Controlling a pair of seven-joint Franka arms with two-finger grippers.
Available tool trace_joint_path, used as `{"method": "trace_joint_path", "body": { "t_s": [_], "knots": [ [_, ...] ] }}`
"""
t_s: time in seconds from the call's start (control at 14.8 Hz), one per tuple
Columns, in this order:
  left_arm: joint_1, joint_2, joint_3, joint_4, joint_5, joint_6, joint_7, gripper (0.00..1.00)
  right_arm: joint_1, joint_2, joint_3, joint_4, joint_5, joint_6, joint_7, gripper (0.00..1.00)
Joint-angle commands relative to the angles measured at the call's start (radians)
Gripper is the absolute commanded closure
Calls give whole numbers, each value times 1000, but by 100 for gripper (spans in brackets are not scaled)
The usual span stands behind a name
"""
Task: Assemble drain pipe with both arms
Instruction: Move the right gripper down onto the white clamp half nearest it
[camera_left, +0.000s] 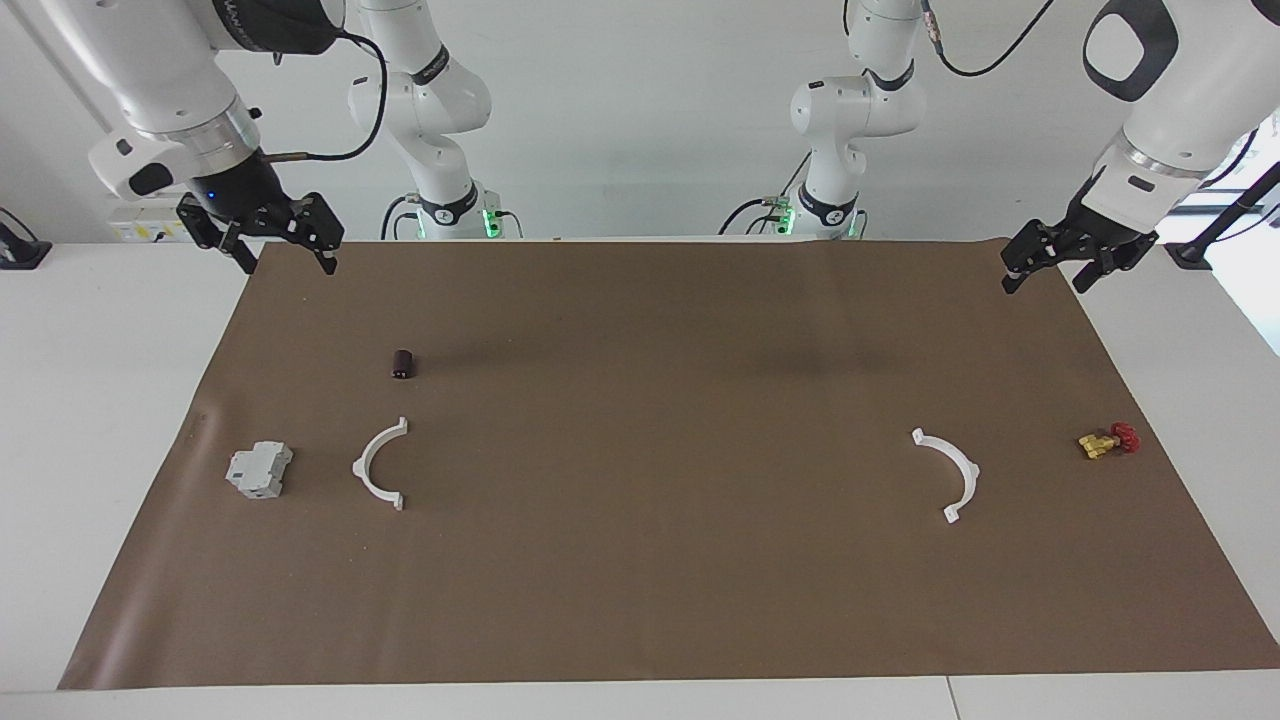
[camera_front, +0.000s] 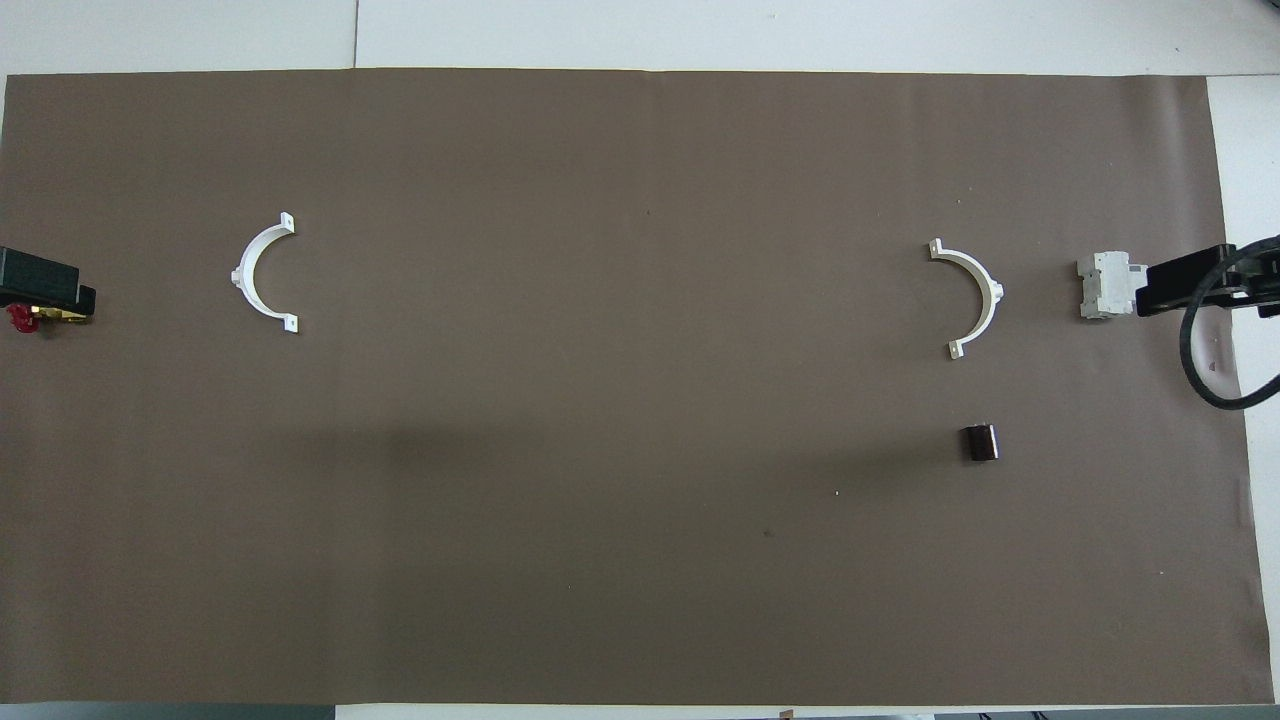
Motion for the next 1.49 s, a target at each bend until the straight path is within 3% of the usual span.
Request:
{"method": "trace_joint_path", "body": {
  "t_s": [0.0,0.68,1.01,1.42],
  "knots": [
    [-10,-25,6,-25,13,0,-16,0,-8,4,0,8,9,-11,-26,0],
    [-10,-25,6,-25,13,1,-15,0,-11,-8,3,-22,24,-1,-29,0],
    [-10,-25,6,-25,13,1,-15,0,11,-4,6,-194,24,251,-72,0],
    [-10,-25,6,-25,15,1,-15,0,9,172,8,-295,26,580,-128,0]
  ]
}}
